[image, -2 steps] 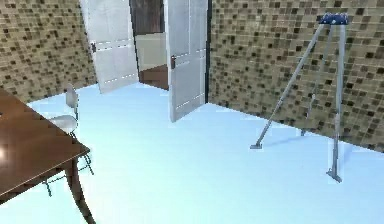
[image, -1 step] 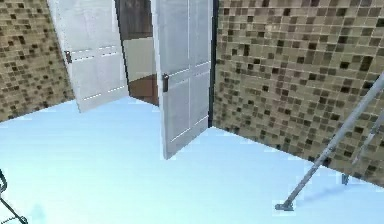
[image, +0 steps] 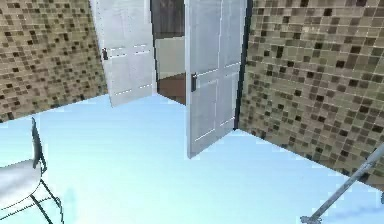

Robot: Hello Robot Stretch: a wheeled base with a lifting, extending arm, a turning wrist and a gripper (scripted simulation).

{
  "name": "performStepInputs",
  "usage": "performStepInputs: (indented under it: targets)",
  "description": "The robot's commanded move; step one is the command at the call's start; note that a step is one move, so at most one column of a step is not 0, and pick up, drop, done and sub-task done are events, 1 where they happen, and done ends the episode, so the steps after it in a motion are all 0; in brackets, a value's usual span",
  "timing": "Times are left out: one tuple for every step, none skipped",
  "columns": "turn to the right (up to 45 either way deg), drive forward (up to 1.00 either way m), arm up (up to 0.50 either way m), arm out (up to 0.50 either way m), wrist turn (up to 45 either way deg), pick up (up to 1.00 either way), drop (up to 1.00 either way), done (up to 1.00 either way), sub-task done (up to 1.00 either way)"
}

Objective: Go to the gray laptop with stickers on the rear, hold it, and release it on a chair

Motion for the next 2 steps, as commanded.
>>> performStepInputs:
  targets:
    - [0.0, 1.0, 0.0, 0.0, 0.0, 0.0, 0.0, 0.0, 0.0]
    - [-3.0, 0.0, 0.0, 0.0, 0.0, 0.0, 0.0, 0.0, 0.0]
